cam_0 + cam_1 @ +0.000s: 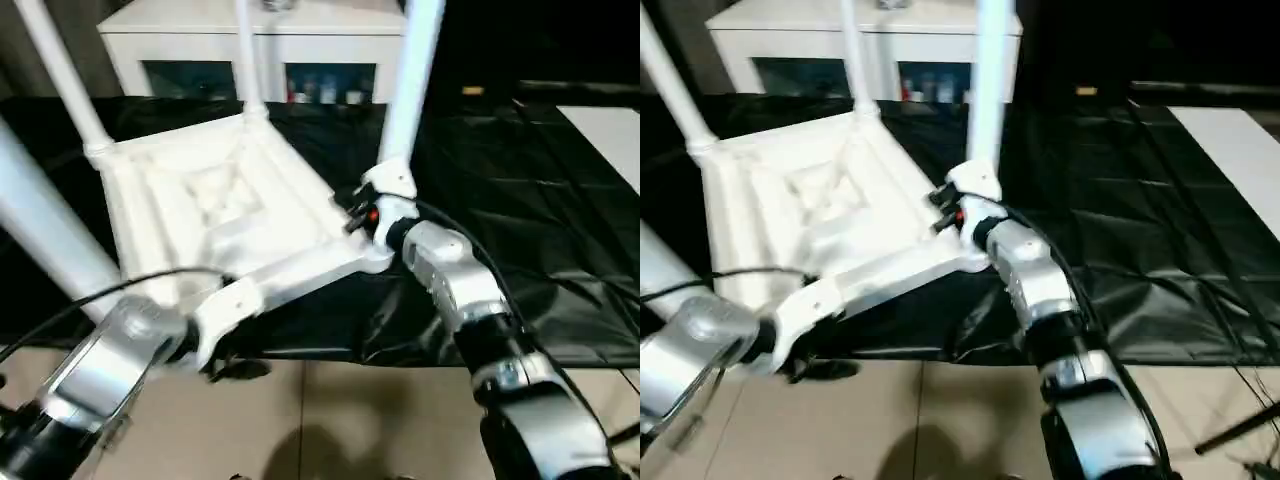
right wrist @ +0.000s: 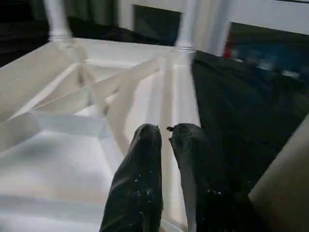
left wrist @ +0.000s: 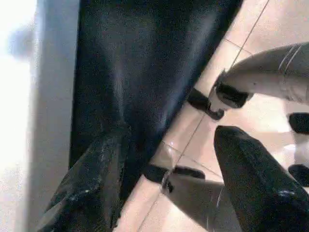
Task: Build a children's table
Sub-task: Flip table
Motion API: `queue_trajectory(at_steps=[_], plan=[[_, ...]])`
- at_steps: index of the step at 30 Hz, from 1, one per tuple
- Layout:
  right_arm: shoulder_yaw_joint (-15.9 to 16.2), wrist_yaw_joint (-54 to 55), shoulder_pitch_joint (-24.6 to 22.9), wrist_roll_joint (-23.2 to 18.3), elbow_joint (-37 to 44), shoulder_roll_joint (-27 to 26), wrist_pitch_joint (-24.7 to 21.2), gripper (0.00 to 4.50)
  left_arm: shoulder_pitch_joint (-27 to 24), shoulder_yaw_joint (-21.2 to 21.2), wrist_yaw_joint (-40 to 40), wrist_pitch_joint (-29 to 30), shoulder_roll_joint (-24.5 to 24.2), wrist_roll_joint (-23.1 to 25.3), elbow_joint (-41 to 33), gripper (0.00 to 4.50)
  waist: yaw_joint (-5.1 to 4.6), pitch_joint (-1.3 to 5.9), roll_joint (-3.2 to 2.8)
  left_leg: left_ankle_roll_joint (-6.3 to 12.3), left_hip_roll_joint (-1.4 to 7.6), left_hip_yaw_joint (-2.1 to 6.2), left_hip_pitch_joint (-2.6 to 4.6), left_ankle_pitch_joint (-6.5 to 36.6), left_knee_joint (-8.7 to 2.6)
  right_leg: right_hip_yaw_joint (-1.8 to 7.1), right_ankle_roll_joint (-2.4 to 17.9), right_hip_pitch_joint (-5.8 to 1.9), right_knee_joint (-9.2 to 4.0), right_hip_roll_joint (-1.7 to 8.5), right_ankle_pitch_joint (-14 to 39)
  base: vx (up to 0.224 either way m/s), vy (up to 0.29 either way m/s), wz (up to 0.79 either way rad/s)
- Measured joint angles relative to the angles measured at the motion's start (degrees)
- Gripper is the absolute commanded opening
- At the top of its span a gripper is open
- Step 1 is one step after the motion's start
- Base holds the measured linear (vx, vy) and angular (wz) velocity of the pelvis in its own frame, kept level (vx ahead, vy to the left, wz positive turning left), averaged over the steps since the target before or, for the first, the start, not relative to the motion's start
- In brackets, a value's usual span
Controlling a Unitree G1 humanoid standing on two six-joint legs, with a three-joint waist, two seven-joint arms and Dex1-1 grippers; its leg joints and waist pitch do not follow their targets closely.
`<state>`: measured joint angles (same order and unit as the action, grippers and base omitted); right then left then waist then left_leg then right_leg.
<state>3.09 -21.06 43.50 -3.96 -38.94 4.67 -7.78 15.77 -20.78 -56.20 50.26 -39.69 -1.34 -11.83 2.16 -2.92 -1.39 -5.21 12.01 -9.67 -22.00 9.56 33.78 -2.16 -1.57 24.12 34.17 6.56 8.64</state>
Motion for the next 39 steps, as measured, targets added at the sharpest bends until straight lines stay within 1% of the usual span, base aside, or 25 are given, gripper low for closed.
queue_trajectory(at_steps=[2, 3, 4, 6, 7, 8, 12, 16, 19, 21, 23, 27, 29, 34, 36, 39], plan=[[-1.65, 2.85, 1.28, -0.38, -2.45, -0.49, 0.64, 0.56, -0.44, -0.64, 0.47, 0.58, -0.86, 0.31, -1.30, 3.55, 0.14, -0.02, 0.07, 0.00, -0.01, 0.01, -0.06, 0.00, 0.03, 0.05, 0.00, -0.03, -0.03, -0.04, 0.00, 0.000, 0.000, 0.00], [-2.34, 4.02, 1.43, -0.51, -2.87, -0.50, 0.93, 0.56, -0.79, -0.65, 0.81, 0.57, -1.31, 0.58, -1.65, 3.80, 0.24, -0.02, 0.10, 0.00, -0.02, 0.01, -0.08, 0.00, 0.04, 0.06, 0.00, -0.07, -0.03, -0.04, 0.00, 0.000, 0.000, 0.00], [-2.93, 5.11, 1.43, -0.60, -3.02, -0.47, 1.19, 0.56, -1.26, -0.64, 1.03, 0.47, -1.90, 0.92, -2.23, 3.80, 0.33, -0.01, 0.13, 0.00, -0.02, 0.00, -0.08, 0.00, 0.03, 0.07, -0.01, -0.13, -0.03, -0.05, 0.00, 0.000, 0.000, 0.00], [-4.50, 7.47, 1.42, -0.63, -3.18, -0.21, 1.77, 0.56, -1.79, -0.40, 1.90, 0.50, -2.66, 1.32, -2.44, 3.97, 0.81, -0.01, 0.13, 0.00, -0.02, 0.00, -0.12, 0.00, 0.03, 0.10, -0.02, -0.17, -0.01, -0.06, 0.01, 0.000, 0.000, 0.00], [-4.84, 7.86, 1.42, -0.65, -3.21, 0.12, 1.77, 0.56, -1.81, -0.39, 2.07, 0.45, -2.69, 1.34, -2.47, 3.97, 1.03, -0.01, 0.13, 0.00, -0.02, 0.00, -0.15, 0.00, 0.02, 0.09, -0.03, -0.18, -0.01, -0.06, 0.02, 0.000, 0.000, 0.00], [-5.06, 8.60, 1.41, -0.65, -3.26, 0.25, 1.77, 0.56, -1.97, -0.25, 2.39, 0.45, -2.69, 1.50, -2.45, 4.18, 1.13, -0.01, 0.14, 0.00, -0.02, 0.00, -0.18, 0.00, 0.03, 0.10, -0.03, -0.18, 0.00, -0.07, 0.02, 0.000, 0.000, 0.00], [-5.44, 10.63, 0.90, -0.67, -3.47, 0.69, 3.23, 0.56, -2.65, 1.58, 4.57, 0.09, -1.66, 1.42, -2.34, 4.44, 1.17, 0.00, 0.16, 0.00, -0.01, 0.04, -0.25, 0.00, 0.03, 0.08, -0.03, -0.16, 0.00, -0.08, 0.01, 0.000, 0.000, 0.00], [-6.63, 11.39, 0.55, -0.68, -3.95, 1.73, 4.30, 0.56, -2.66, 3.70, 5.49, -0.36, -1.78, 0.84, -2.15, 4.44, 1.22, 0.01, 0.17, 0.00, -0.02, 0.05, -0.29, -0.01, 0.04, 0.08, -0.03, -0.18, 0.02, -0.09, 0.01, 0.000, 0.000, 0.00], [-7.32, 11.87, -1.30, -0.66, -2.76, 2.53, 4.32, 0.56, -3.01, 9.50, 2.83, -3.16, -0.14, -4.99, -3.37, 4.44, 1.25, 0.09, 0.28, -0.03, -0.02, 0.04, -0.30, -0.03, 0.09, 0.09, 0.12, -0.23, 0.04, -0.10, -0.08, 0.000, 0.000, 0.00], [-7.31, 11.23, -2.34, -0.74, -2.67, 2.36, 3.99, 0.56, -3.22, 12.78, -0.87, -6.11, 0.76, -10.20, -5.25, 4.44, 0.94, 0.09, 0.29, -0.05, -0.03, 0.02, -0.29, -0.04, 0.12, 0.08, 0.24, -0.21, 0.03, -0.11, -0.15, 0.000, 0.000, 0.00], [-7.02, 9.51, -3.16, -1.01, -2.68, 2.03, 3.29, 0.56, -3.54, 15.58, -4.22, -7.53, 1.88, -15.02, -6.63, 4.44, 0.47, 0.10, 0.30, -0.06, -0.02, 0.03, -0.28, -0.05, 0.12, 0.08, 0.19, -0.16, 0.06, -0.12, -0.12, 0.000, 0.000, 0.00], [-5.94, 7.82, -3.26, -1.12, -2.68, 1.72, 3.13, 0.56, -3.27, 18.90, -5.50, -8.04, 3.27, -19.12, -6.67, 4.44, -0.35, 0.08, 0.27, -0.07, 0.01, 0.03, -0.23, -0.05, 0.11, 0.09, 0.02, -0.09, 0.21, -0.16, -0.02, 0.000, 0.000, 0.00], [-5.83, 7.52, -3.26, -1.10, -2.67, 1.63, 3.14, 0.56, -2.68, 20.01, -5.02, -8.93, 3.35, -19.14, -5.47, 4.44, -0.50, 0.08, 0.26, -0.07, 0.04, 0.04, -0.18, -0.05, 0.10, 0.09, 0.00, -0.08, 0.25, -0.18, 0.00, 0.000, 0.000, 0.00], [-5.90, 7.72, -3.20, -1.08, -2.67, 1.54, 3.23, 0.56, -2.78, 20.85, -1.82, -11.84, 0.84, -15.93, -0.71, 4.44, -0.48, 0.08, 0.26, -0.07, 0.06, 0.05, -0.10, -0.05, 0.10, 0.09, -0.03, -0.09, 0.31, -0.19, 0.01, 0.000, 0.000, 0.00], [-5.89, 7.94, -3.12, -1.07, -2.70, 1.15, 3.26, 0.56, -3.85, 21.63, -1.63, -12.01, -0.58, -15.80, -0.37, 4.44, -0.50, 0.07, 0.26, -0.07, 0.06, 0.04, -0.10, -0.05, 0.10, 0.09, -0.02, -0.09, 0.31, -0.19, 0.01, 0.000, 0.000, 0.00], [-6.05, 8.75, -3.09, -1.04, -2.79, 1.29, 3.40, 0.56, -5.23, 23.86, -1.63, -12.10, -1.12, -16.05, -0.24, 4.44, -0.24, 0.07, 0.26, -0.07, 0.06, 0.05, -0.11, -0.05, 0.10, 0.10, -0.02, -0.10, 0.33, -0.19, 0.01, 0.000, 0.000, 0.00]])
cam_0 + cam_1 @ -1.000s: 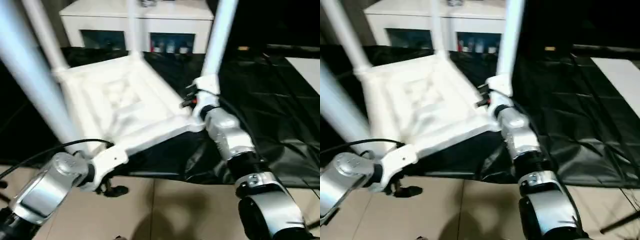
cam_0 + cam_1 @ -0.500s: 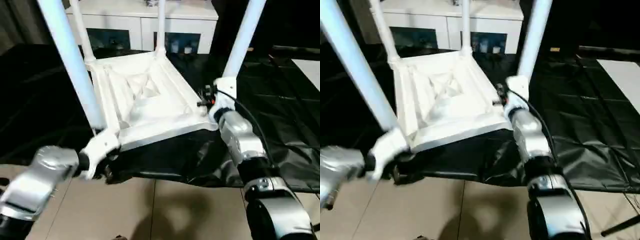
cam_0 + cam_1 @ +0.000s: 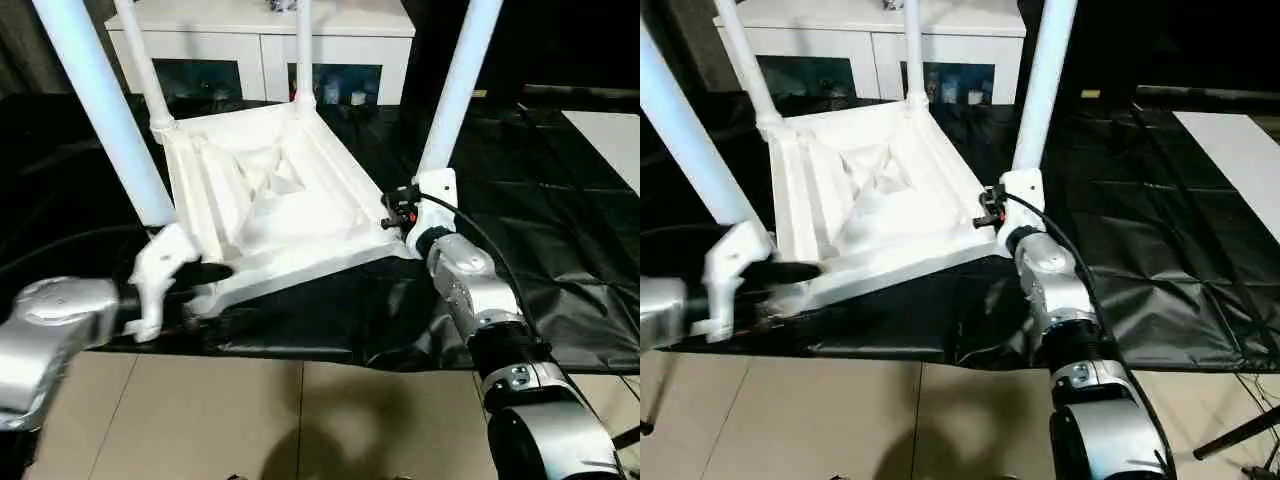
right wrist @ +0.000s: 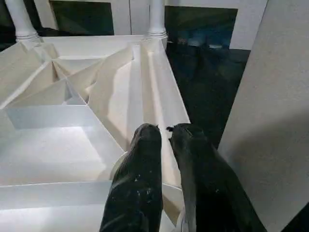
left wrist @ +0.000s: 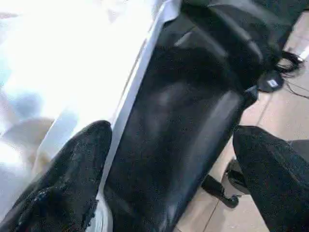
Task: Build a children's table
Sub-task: Flip table
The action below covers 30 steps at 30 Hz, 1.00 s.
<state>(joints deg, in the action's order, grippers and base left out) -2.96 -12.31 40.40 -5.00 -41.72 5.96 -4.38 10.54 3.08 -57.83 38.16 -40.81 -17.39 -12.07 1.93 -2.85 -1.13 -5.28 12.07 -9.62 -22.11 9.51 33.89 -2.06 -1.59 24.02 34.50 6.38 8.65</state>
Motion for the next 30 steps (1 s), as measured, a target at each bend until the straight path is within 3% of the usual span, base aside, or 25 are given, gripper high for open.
queue_trajectory(at_steps=[4, 7, 11, 17, 20, 26, 30], plan=[[-0.46, 1.62, -0.01, -0.06, 0.03, -0.15, 0.02, 0.56, -0.94, 1.42, 0.63, -2.56, -0.10, -0.44, 0.94, 4.44, 0.40, 0.00, 0.00, 0.00, -0.01, 0.00, -0.02, 0.00, 0.00, 0.01, -0.02, -0.02, 0.01, 0.01, 0.02, 0.000, 0.000, 0.00], [-0.92, 3.27, -0.98, -0.22, 2.37, -0.83, -0.24, 0.56, -0.47, 2.23, 3.42, -8.23, 1.27, 0.32, 5.31, 4.44, 0.65, -0.09, 0.17, 0.00, 0.00, 0.04, -0.06, 0.00, -0.01, 0.04, -0.28, -0.02, 0.04, 0.01, 0.17, 0.000, 0.000, 0.00], [-0.85, 3.87, -7.47, -0.39, 11.92, -1.78, -1.87, 0.56, 1.79, 4.14, 7.58, -15.49, 3.65, 2.24, 11.55, 4.44, 1.57, -0.05, 0.44, 0.00, 0.01, 0.10, -0.09, 0.00, -0.02, 0.10, -0.32, -0.09, 0.05, 0.00, 0.19, 0.000, 0.000, 0.00], [1.32, 3.25, -15.22, -0.16, 21.08, -2.09, -3.98, 0.56, 5.37, 9.90, 14.41, -22.04, 3.58, 3.90, 17.91, 4.44, 1.43, 0.00, 0.69, -0.18, 0.00, 0.13, -0.04, -0.11, -0.02, 0.16, -0.35, -0.11, 0.03, 0.00, 0.20, 0.000, 0.000, 0.00], [2.59, 1.17, -17.89, -0.36, 23.32, -1.94, -4.29, 0.56, 5.87, 10.29, 16.21, -24.58, 4.08, 4.08, 19.70, 4.44, 1.06, 0.00, 0.68, -0.19, -0.01, 0.12, -0.04, -0.11, -0.02, 0.18, -0.35, -0.06, -0.01, 0.00, 0.20, 0.000, 0.000, 0.00], [5.16, -4.98, -18.54, -1.67, 29.09, -0.41, -4.18, 0.56, 5.83, 12.92, 17.18, -26.47, 7.93, 1.35, 20.18, 4.44, 0.52, 0.02, 0.72, -0.20, 0.14, 0.14, -0.04, -0.11, -0.04, 0.18, -0.33, -0.02, -0.01, -0.01, 0.19, 0.000, 0.000, 0.00], [8.38, -10.09, -20.10, -2.10, 32.02, 1.05, -2.94, 0.56, 5.93, 14.63, 19.78, -23.11, 9.59, -1.44, 18.77, 4.44, 0.47, 0.03, 0.74, -0.22, 0.26, 0.13, -0.02, -0.12, -0.05, 0.13, -0.32, -0.03, 0.01, -0.05, 0.19, 0.000, 0.000, 0.00]])
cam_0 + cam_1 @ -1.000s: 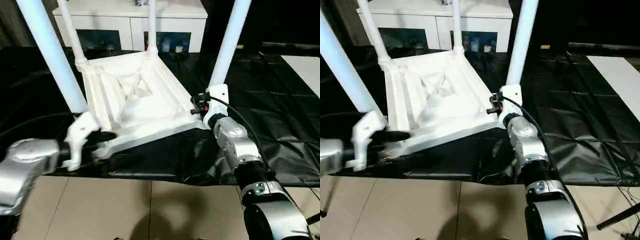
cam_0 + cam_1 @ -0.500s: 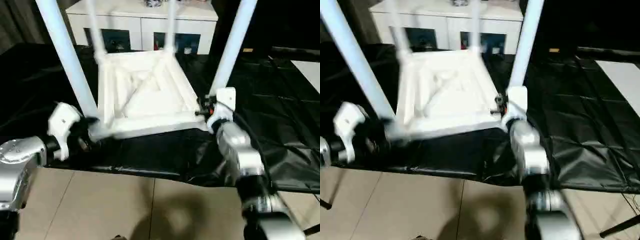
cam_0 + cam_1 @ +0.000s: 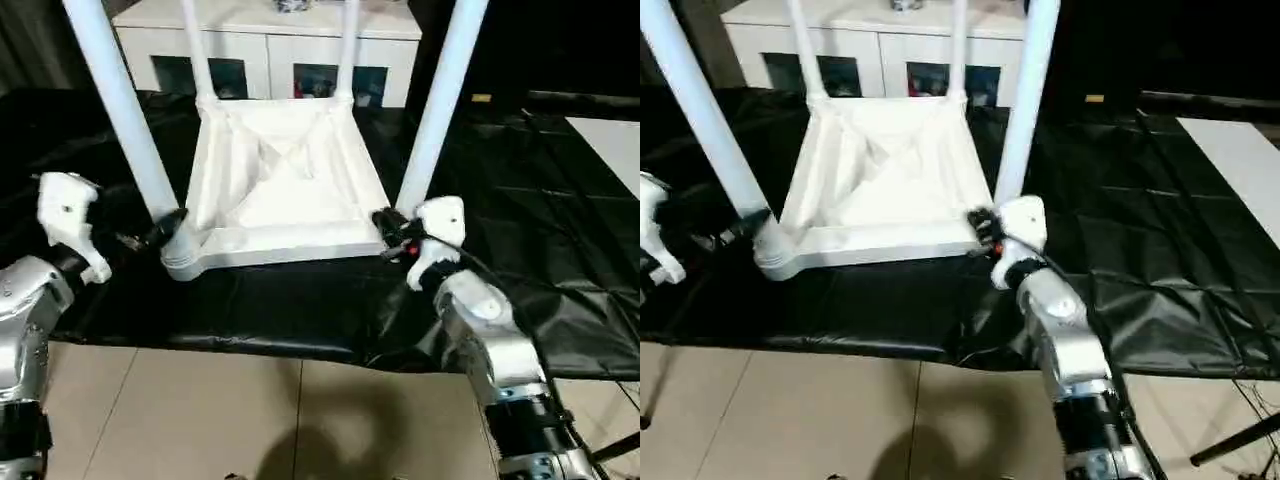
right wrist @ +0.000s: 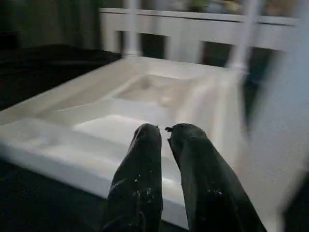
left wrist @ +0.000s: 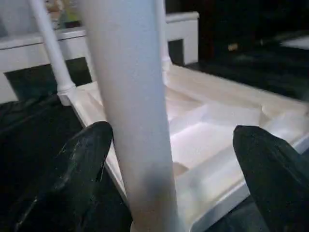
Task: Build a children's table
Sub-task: Flip table
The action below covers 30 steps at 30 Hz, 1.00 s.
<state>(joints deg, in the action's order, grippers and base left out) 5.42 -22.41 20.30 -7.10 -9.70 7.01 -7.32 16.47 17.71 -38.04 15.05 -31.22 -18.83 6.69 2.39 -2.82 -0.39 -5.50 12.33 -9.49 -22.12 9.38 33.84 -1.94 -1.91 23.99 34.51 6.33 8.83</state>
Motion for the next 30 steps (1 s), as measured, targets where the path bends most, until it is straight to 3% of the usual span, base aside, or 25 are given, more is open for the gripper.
queue_trajectory(at_steps=[10, 20, 26, 30], plan=[[0.76, -1.14, 0.03, 0.04, 0.14, -0.45, 0.32, 0.56, 7.39, -0.05, 14.04, 1.43, 5.10, 3.43, 3.71, 4.44, 0.49, 0.00, 0.13, -0.04, 0.03, 0.00, -0.02, -0.02, 0.02, -0.03, -0.02, -0.02, -0.03, 0.00, 0.01, 0.000, 0.000, 0.00], [2.27, -2.29, 0.01, -0.23, 0.83, -1.74, -0.79, 0.56, 10.95, -0.50, 17.87, 3.93, 9.13, 1.67, 3.74, 4.44, 0.54, -0.05, 0.04, -0.06, 0.11, 0.00, -0.03, -0.04, 0.02, -0.13, 0.19, -0.02, -0.02, -0.02, -0.13, 0.000, 0.000, 0.00], [5.57, -13.87, -0.88, -5.44, 4.39, 1.08, -3.45, 0.56, 11.57, 0.25, 22.10, 6.16, 9.31, 1.74, 3.71, 4.44, 0.74, -0.11, -0.08, -0.06, 0.21, 0.00, -0.04, -0.04, 0.02, -0.20, 0.24, -0.02, -0.06, -0.06, -0.15, 0.000, 0.000, 0.00], [5.93, -19.34, -0.87, -7.85, 4.88, 2.50, -3.34, 0.56, 12.45, 0.61, 22.07, 7.88, 9.11, 1.47, 3.62, 4.28, 1.04, -0.11, -0.08, -0.06, 0.22, 0.00, -0.04, -0.04, 0.02, -0.22, 0.24, -0.04, -0.05, -0.06, -0.15, 0.000, 0.000, 0.00]])
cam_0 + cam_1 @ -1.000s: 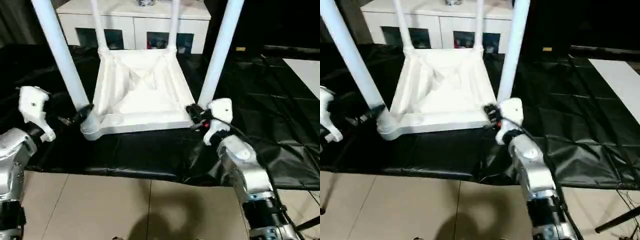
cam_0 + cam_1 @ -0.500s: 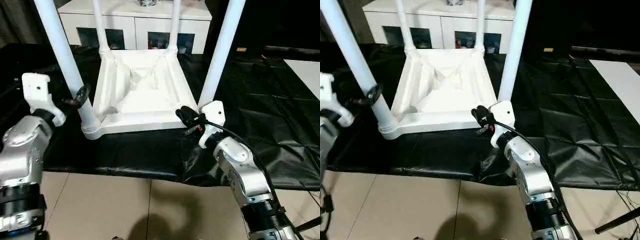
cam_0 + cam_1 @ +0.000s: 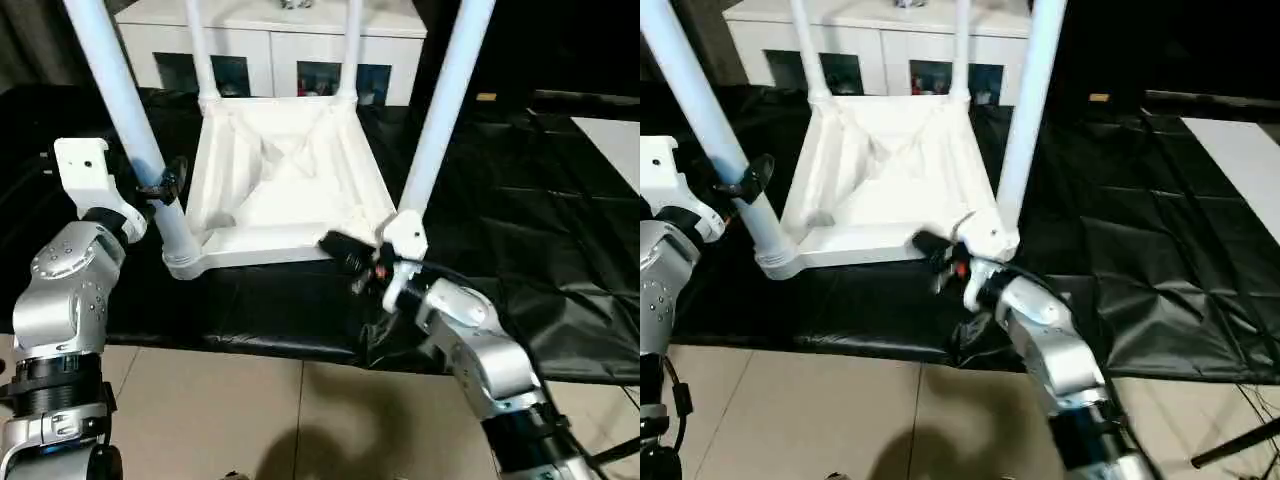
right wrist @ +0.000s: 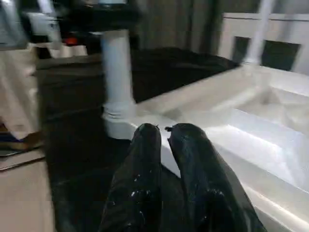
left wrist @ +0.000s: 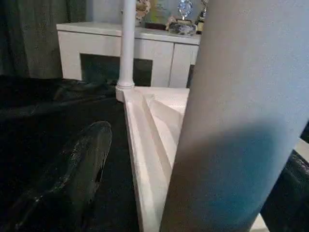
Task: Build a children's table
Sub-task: Flip table
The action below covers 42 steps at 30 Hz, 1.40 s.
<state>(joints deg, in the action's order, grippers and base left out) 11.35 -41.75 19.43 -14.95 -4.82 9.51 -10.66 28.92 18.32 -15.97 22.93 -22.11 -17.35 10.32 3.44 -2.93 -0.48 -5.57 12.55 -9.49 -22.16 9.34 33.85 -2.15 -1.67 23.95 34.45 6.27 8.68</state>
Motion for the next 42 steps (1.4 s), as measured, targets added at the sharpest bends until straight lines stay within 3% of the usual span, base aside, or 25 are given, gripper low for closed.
queue_trajectory(at_steps=[11, 16, 18, 25, 26, 28, 33, 38, 42], plan=[[-1.50, -1.16, 0.59, -0.28, -0.87, 1.78, 0.06, 0.56, -1.89, 0.37, 1.94, 8.03, 0.46, -2.42, -2.96, 3.30, -0.05, 0.03, 0.06, 0.00, 0.06, 0.00, 0.03, 0.00, 0.01, -0.06, 0.01, 0.01, 0.05, 0.00, -0.01, 0.000, 0.000, 0.00], [-1.98, 3.00, 0.85, -0.28, -2.71, -1.57, -0.70, 0.56, -1.50, 5.59, 5.59, 9.59, 6.05, -7.94, -4.78, 2.80, -0.12, 0.02, 0.05, -0.05, 0.06, 0.00, 0.00, -0.03, 0.01, -0.07, 0.01, 0.03, 0.04, -0.01, -0.01, 0.000, 0.000, 0.00], [-1.87, 4.54, 0.76, -0.21, -2.70, -2.73, -1.93, 0.56, -1.40, 7.39, 7.10, 10.68, 8.29, -10.08, -5.73, 2.58, -0.06, -0.09, -0.16, -0.06, 0.05, 0.00, -0.02, -0.03, 0.01, -0.06, 0.01, 0.04, 0.01, 0.00, -0.01, 0.000, 0.000, 0.00], [-0.93, 7.07, -1.81, 0.89, -2.65, -3.88, -4.34, 0.56, -0.97, 11.12, 11.20, 14.16, 14.08, -17.17, -8.26, 2.58, 1.08, -0.10, -1.25, -0.04, -0.04, -0.10, -0.20, -0.04, 0.01, -0.05, -0.20, 0.06, -0.08, 0.05, 0.13, 0.000, 0.000, 0.00], [-1.30, 8.17, -1.80, 0.89, -2.67, -4.32, -4.87, 0.85, -0.64, 12.14, 12.13, 14.53, 15.60, -18.74, -8.30, 2.58, 1.40, -0.09, -1.32, -0.04, -0.03, -0.10, -0.19, -0.04, 0.01, -0.06, -0.21, 0.06, -0.09, 0.05, 0.14, 0.000, 0.000, 0.00], [-2.21, 10.65, -1.49, 1.01, -3.36, -5.37, -5.22, 0.92, -0.64, 13.15, 13.07, 14.72, 17.10, -20.86, -8.29, 2.57, 1.76, -0.13, -1.46, -0.04, -0.02, -0.10, -0.22, -0.04, 0.01, -0.08, -0.23, 0.06, -0.09, 0.05, 0.15, 0.000, 0.000, 0.00], [-8.14, 19.19, 0.04, -0.45, -7.41, -8.91, -7.49, 1.35, -0.48, 13.12, 14.14, 15.41, 18.82, -21.45, -8.56, 2.53, 1.61, -0.18, -1.64, -0.04, -0.06, -0.11, -0.28, -0.04, 0.01, 0.00, -0.56, 0.02, -0.09, 0.05, 0.35, 0.000, 0.000, 0.00], [-20.73, 27.41, 8.68, -10.33, -14.68, -13.39, -9.06, 1.79, -0.55, 12.70, 15.67, 16.87, 20.34, -21.81, -9.85, 2.52, 1.46, -0.20, -1.87, -0.04, -0.10, -0.09, -0.28, -0.04, -0.01, -0.02, -0.61, 0.05, -0.02, 0.06, 0.33, 0.000, 0.000, 0.00], [-25.87, 29.21, 13.51, -15.97, -21.36, -15.66, -9.25, 2.12, -0.73, 13.00, 16.11, 17.26, 19.96, -22.23, -10.11, 2.52, 1.19, -0.19, -1.87, -0.15, -0.02, -0.04, -0.20, -0.11, -0.03, -0.05, -0.63, 0.06, 0.06, 0.06, 0.29, 0.000, 0.000, 0.00]])
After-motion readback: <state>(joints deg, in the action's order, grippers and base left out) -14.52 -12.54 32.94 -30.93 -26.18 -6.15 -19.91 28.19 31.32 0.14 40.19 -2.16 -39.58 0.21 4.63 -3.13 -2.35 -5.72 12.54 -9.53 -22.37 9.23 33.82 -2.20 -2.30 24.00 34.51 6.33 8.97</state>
